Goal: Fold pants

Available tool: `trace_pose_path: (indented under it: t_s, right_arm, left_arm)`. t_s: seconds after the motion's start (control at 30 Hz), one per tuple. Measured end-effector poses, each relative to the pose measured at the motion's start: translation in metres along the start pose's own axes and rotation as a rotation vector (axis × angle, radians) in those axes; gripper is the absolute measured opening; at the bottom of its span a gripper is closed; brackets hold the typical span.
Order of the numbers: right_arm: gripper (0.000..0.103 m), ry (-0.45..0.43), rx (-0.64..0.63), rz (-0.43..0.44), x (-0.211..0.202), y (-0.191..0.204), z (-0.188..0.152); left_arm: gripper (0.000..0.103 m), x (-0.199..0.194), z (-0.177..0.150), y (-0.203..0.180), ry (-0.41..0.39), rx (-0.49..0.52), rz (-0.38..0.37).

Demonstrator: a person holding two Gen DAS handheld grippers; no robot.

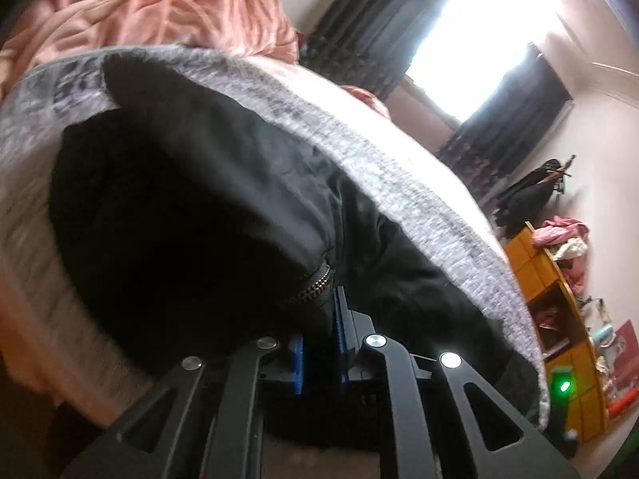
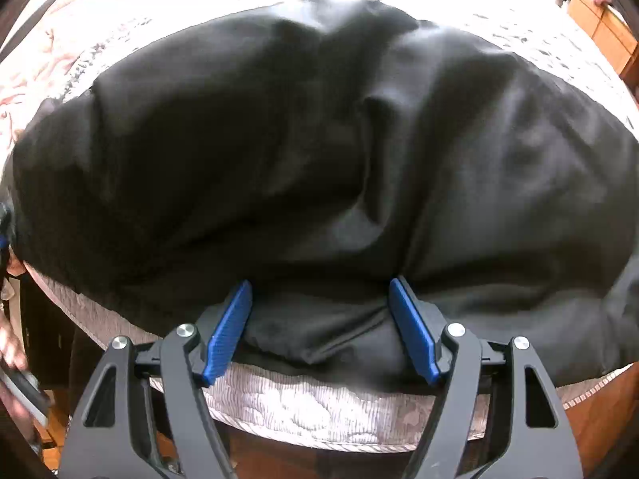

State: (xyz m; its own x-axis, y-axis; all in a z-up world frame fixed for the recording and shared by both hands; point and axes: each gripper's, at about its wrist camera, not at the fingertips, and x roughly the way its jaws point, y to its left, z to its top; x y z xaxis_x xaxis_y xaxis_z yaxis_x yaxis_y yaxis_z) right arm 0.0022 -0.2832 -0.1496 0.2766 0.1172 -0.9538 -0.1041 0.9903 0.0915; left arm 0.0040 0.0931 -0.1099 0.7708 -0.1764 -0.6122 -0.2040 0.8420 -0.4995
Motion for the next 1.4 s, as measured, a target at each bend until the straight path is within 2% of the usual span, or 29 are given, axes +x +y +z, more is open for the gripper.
trace_pose_path:
  t_s: [0.17,0.33,0.47,0.5,0.6,0.73,0.8,0.9,0.97,1.03,1.1,1.17,1.3,1.4]
  right_arm:
    - [0.071,0.011,-0.004,-0.009,0.000,0.003,0.003]
    - [0.077,0.023,-0.009,-0.009,0.004,0.008,0.008]
    - [0.080,0.031,-0.017,0.001,0.005,0.011,0.012]
    - [0.080,0.030,-0.018,0.003,0.005,0.012,0.013]
    - [0.082,0.029,-0.019,0.005,0.007,0.013,0.014]
    - [0.084,0.030,-0.020,-0.003,0.009,0.019,0.016]
    - [0.085,0.033,-0.019,-0.006,0.010,0.021,0.017]
    - [0.085,0.033,-0.003,0.008,0.008,0.024,0.021]
    - [0.084,0.030,0.013,0.029,0.009,0.020,0.024]
    - [0.079,0.036,0.030,0.037,0.002,0.017,0.025]
    - [0.079,0.018,0.039,0.005,-0.011,0.016,0.025]
    - [0.079,-0.038,0.040,-0.006,-0.036,0.016,0.029]
    - [0.079,-0.121,-0.021,0.081,-0.069,0.041,0.051]
    - [0.079,-0.114,-0.135,0.197,-0.062,0.094,0.086]
  left_arm:
    - [0.015,0.026,-0.031,0.030,0.135,-0.085,0.086]
    - [0.017,0.018,-0.033,0.027,0.133,-0.055,0.083]
    - [0.027,0.000,-0.018,0.026,0.168,-0.073,0.091]
    - [0.030,-0.004,-0.018,0.025,0.170,-0.071,0.094]
    - [0.029,-0.031,-0.016,0.018,0.130,-0.029,0.147]
    - [0.033,-0.049,-0.001,0.001,0.047,0.056,0.126]
    - [0.053,-0.037,0.005,-0.011,0.046,0.106,0.120]
    - [0.054,0.004,0.009,-0.017,0.084,0.173,0.131]
    - [0.054,0.048,0.007,-0.005,0.172,0.176,0.183]
    - [0.054,0.063,0.003,0.002,0.167,0.196,0.191]
    - [0.054,0.063,0.000,-0.003,0.145,0.237,0.205]
    - [0.054,0.058,-0.001,-0.004,0.147,0.236,0.189]
    - [0.054,0.044,0.010,0.000,0.143,0.177,0.135]
    - [0.056,0.042,0.017,-0.003,0.146,0.195,0.147]
